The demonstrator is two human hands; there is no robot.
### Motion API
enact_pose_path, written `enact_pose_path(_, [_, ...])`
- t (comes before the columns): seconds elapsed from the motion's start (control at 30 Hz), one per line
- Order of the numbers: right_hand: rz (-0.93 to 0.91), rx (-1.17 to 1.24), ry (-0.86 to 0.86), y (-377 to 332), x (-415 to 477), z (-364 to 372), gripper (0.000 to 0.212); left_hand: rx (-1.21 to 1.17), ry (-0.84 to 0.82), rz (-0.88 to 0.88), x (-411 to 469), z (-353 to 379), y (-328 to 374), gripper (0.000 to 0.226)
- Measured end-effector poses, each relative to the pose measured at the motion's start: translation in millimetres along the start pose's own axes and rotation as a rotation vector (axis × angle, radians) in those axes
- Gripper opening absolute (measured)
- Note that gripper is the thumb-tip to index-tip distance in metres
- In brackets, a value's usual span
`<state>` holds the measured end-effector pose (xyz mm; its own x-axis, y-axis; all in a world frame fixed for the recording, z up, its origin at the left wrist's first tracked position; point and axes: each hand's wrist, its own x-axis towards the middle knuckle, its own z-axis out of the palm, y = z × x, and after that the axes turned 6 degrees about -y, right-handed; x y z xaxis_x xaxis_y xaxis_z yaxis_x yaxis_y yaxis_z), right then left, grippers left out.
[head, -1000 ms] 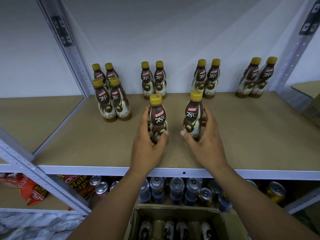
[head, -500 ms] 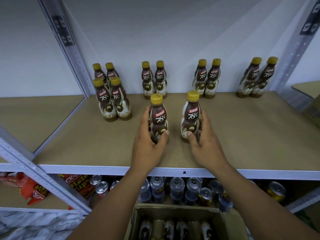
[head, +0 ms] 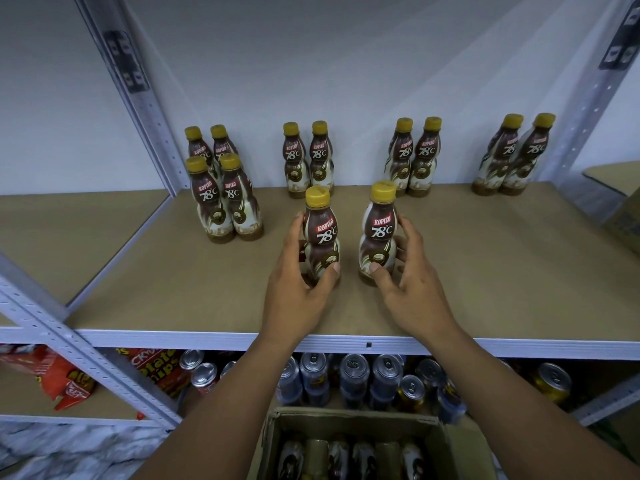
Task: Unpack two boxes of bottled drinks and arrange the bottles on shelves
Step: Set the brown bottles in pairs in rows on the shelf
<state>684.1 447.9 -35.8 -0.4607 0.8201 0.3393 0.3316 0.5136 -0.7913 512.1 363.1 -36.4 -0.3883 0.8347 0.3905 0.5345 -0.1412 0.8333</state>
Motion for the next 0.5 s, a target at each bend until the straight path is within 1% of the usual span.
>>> enact_pose_path(0.23, [0.015, 0.062, -0.009, 4.0, 1.7, 0.5, 0.081, -0.01, -0.063, -0.011, 3.6, -0.6, -1.2, 0.091])
enact_pose_path(0.5, [0.012, 0.075, -0.004, 3.5, 1.5, 0.3, 0.08, 0.013, -0.088, -0.012, 5.7, -1.0, 0.8, 0.091])
